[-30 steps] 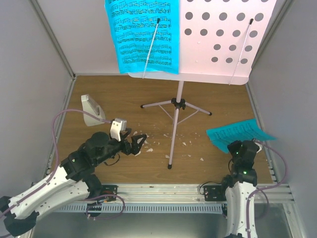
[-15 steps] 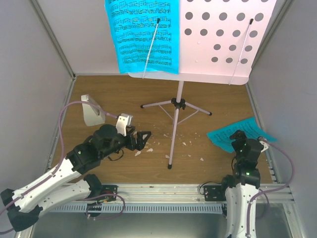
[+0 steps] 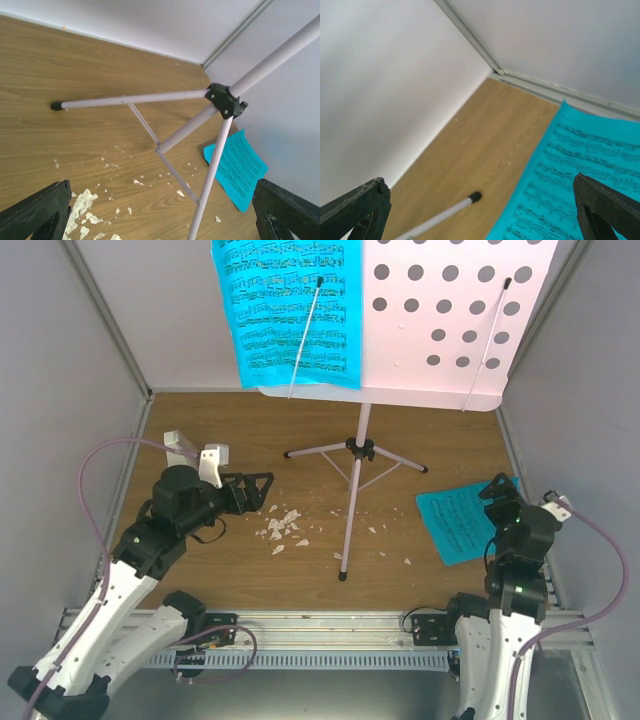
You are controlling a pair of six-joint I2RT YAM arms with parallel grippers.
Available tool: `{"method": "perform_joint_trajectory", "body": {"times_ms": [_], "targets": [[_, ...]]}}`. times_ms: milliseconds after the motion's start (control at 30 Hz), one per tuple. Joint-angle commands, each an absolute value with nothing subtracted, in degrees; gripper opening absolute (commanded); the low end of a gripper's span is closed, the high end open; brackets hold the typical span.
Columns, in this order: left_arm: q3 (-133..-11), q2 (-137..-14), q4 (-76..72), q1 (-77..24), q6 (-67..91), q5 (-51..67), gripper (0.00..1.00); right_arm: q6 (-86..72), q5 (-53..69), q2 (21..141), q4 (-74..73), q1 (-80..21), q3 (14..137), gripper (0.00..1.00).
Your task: Pack up the instrument practice props
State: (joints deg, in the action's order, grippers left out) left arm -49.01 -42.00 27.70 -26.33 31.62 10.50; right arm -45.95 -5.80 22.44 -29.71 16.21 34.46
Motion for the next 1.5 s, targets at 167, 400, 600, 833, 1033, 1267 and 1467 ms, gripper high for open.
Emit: {"method": "perform_joint_trajectory", "body": {"times_ms": [167,400,600,833,1033,1267,1467], "targets": [[-60.86,-39.98,31.21,-25.45,24.45,0.53,0.99,-39.25,7.99,23.21,-26.99,16.66,51.25,1.00],[-69.35,-43.09,30.44,-25.43,19.65,8.58,0.88,-35.12,27.73,28.58,-23.33,16.64,61.71,0.98],[-72.85,-45.38,28.77,-25.41,20.86,18.79,0.88,-36.33,45.65,29.61,-21.35,16.63,55.29,0.92],[-72.91,-47.12,26.36,-25.47,21.36,23.46,0.89,-31.60,48.15,26.86,-28.56,15.89,44.44,0.90],[-72.87,-48.66,25.20,-25.40,22.26,24.54,0.89,-31.06,42.55,28.68,-28.30,9.23,40.35,0.89],[-73.49,-49.19,25.28,-25.41,22.48,24.19,0.89,-34.39,18.35,37.03,-20.10,-21.52,38.00,0.88],[-76.18,-49.71,26.96,-25.45,21.36,23.45,0.92,-31.54,4.57,46.49,-17.41,-45.83,45.03,0.89]]}}
